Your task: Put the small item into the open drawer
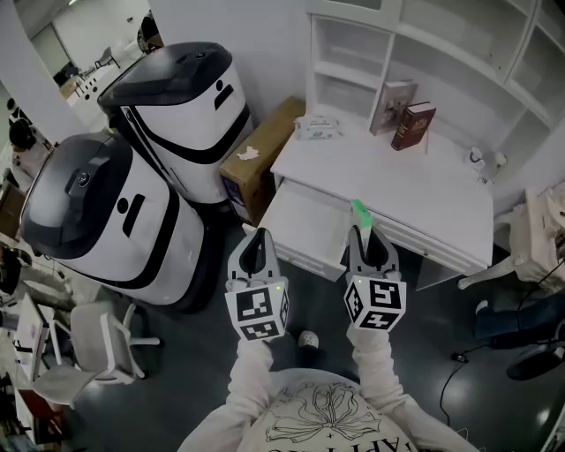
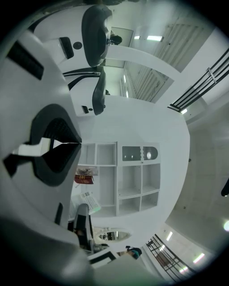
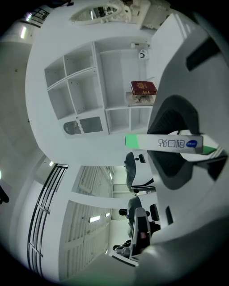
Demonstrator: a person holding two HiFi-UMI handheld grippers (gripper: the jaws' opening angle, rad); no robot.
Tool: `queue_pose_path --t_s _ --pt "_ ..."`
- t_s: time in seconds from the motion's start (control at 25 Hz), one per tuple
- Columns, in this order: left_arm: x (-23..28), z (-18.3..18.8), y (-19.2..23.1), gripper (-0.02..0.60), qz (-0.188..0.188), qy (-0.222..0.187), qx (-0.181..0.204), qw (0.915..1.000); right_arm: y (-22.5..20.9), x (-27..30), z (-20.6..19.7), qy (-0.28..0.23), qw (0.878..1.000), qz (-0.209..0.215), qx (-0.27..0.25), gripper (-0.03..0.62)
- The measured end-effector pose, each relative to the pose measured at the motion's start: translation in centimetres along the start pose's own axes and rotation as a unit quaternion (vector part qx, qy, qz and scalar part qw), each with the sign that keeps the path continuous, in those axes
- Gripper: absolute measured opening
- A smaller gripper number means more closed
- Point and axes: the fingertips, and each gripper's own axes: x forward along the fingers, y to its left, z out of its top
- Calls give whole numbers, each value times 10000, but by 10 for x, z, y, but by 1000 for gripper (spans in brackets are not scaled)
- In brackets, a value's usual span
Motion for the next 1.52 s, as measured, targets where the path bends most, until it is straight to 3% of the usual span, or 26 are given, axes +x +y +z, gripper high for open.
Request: queue_pose_path --t_s 0.4,0.8,1.16,1.52 --pt "69 -15 10 8 12 287 1 9996 -13 70 -17 310 9994 112 73 94" --pt "162 -14 28 8 -210 424 31 9989 -17 164 -41 791 9966 218 63 94" --pt "224 -26 49 8 -351 614 -41 9975 -2 229 -92 1509 9878 381 -41 94" --pt "269 -46 67 8 -386 815 -101 9959 7 271 -169 2396 9679 717 -229 94"
